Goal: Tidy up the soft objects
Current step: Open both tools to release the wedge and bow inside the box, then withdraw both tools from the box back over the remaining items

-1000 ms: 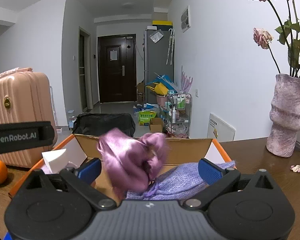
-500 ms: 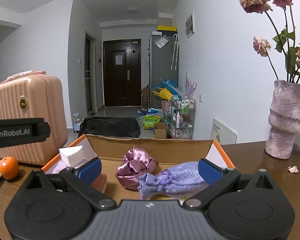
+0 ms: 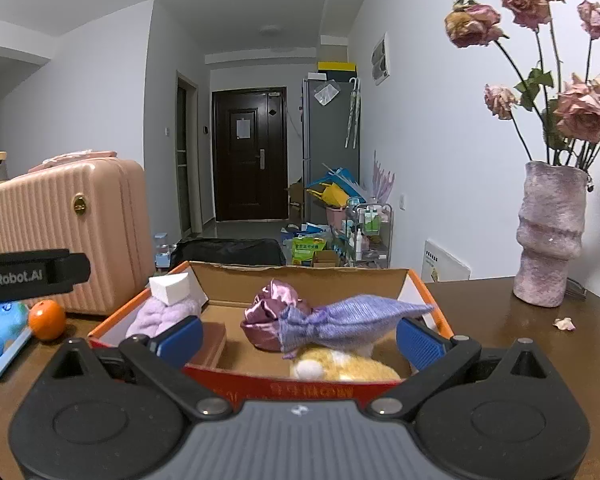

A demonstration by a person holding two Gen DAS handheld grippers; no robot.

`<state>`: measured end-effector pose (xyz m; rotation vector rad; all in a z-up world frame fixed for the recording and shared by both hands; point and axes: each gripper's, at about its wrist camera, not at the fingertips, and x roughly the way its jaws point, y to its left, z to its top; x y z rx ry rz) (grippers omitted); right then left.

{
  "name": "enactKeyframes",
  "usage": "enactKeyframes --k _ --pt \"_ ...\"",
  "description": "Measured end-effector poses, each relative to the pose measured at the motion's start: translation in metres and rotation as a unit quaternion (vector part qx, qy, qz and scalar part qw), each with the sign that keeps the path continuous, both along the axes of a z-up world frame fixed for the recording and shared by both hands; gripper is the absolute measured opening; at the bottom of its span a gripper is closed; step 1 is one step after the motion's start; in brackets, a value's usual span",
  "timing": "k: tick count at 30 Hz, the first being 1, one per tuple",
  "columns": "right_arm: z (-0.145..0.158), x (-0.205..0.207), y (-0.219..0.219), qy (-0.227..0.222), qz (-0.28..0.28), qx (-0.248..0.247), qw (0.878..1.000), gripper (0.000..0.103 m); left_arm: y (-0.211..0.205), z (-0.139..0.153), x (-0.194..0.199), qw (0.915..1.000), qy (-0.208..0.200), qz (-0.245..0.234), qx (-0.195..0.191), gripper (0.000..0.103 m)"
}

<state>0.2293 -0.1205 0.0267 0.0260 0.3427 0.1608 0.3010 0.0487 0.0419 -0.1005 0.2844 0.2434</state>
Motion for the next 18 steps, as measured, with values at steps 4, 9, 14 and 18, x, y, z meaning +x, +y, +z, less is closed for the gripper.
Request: enactKeyframes --k 4,9,14,18 --pt "-0.001 -0.021 -0.007 -0.007 0.005 -0.001 1.000 0.103 -0.002 -0.002 -0.018 1.0000 0.002 -0.001 0.001 0.103" --pt "-0.003 -0.047 -0.012 -0.015 0.009 -0.006 1.000 0.103 -0.002 -0.005 -0.041 1.0000 0.004 -0.007 -0.002 0.103" --pt "-0.004 -0.071 -0.016 -0.018 0.012 -0.018 1.000 0.103 -0.006 -0.007 -0.064 0.9999 0.006 -0.013 0.000 0.103" --pt "-0.003 -0.088 -0.021 -0.024 0.017 -0.019 0.999 0.103 -0.008 -0.009 -0.081 0.9998 0.009 -0.015 0.002 0.103"
